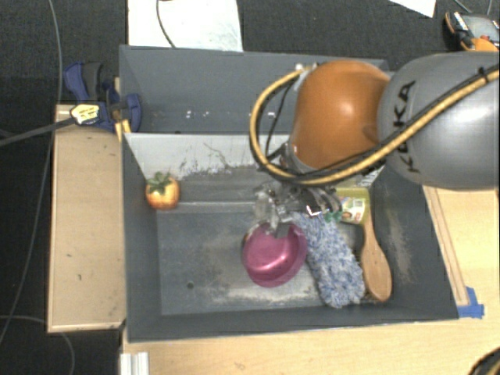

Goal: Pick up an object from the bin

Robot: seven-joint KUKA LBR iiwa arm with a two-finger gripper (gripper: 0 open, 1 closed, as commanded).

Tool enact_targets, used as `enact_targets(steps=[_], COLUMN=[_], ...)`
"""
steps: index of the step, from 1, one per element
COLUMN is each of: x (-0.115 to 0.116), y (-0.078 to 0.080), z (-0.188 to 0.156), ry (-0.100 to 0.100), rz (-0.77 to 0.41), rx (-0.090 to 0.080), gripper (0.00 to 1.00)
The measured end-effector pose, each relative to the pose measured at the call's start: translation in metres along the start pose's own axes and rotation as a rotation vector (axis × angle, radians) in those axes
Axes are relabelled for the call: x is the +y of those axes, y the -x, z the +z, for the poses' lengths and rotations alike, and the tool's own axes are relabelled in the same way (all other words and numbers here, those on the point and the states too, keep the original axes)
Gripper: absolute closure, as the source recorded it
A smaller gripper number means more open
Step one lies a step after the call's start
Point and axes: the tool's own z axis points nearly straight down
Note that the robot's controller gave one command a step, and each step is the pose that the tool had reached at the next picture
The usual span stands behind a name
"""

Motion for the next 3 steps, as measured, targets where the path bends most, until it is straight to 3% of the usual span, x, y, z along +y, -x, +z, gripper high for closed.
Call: enact_targets(steps=[1, 2, 3], x=[0.002, -0.006, -0.006], y=[0.01, -0.005, -0.005], z=[-0.031, -0.012, -0.012], ry=[-0.001, -0.001, 0.0], rz=[0.195, 0.111, 0.111], rx=[-0.006, -0.012, -0.012], gripper=[1.0, 0.0, 0.0])
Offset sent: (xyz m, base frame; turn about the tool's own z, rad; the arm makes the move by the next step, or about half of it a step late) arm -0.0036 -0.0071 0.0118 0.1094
